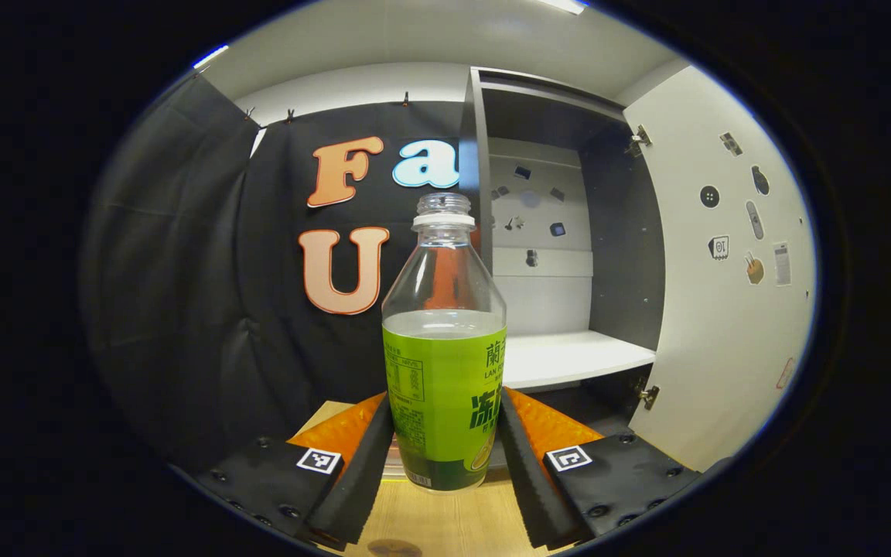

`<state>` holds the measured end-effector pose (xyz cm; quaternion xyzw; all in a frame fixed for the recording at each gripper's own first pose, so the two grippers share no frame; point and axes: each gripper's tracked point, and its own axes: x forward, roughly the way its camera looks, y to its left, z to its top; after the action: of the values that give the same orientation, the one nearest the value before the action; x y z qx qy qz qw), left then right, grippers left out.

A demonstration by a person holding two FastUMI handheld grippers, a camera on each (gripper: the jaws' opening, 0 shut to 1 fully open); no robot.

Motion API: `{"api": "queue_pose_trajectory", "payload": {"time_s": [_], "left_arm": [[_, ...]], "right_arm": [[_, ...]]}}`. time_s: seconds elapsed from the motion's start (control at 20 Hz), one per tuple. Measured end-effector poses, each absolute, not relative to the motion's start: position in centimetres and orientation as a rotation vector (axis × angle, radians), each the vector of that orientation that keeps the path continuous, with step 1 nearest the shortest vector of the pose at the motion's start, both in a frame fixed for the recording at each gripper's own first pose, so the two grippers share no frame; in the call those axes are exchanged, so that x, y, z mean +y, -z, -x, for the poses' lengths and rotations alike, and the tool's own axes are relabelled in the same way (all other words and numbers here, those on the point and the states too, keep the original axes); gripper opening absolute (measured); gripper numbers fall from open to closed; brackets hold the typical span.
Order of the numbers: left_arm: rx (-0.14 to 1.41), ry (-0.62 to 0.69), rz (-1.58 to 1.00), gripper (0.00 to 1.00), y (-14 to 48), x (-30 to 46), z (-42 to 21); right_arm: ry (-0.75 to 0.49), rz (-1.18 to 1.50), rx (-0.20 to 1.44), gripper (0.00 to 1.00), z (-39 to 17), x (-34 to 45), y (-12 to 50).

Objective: Open the cabinet door with the right hand, grasp the bottle in the cabinet with the left hand and place it on the coaster, then close the cabinet door with the right hand.

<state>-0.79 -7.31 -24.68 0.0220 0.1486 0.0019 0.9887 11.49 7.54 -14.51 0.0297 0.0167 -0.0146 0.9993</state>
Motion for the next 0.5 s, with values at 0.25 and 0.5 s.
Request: {"api": "queue_pose_trajectory", "payload": {"time_s": [0.25, 0.5], "left_arm": [[0.323, -0.036, -0.055, 0.80, 27.6, -4.8, 2.9], [0.349, -0.070, -0.024, 0.81, 30.8, -2.4, 4.6]], "right_arm": [[0.037, -0.082, 0.044, 0.80, -11.6, 7.5, 15.0], [0.034, -0.085, 0.046, 0.76, -11.6, 7.5, 15.0]]}}
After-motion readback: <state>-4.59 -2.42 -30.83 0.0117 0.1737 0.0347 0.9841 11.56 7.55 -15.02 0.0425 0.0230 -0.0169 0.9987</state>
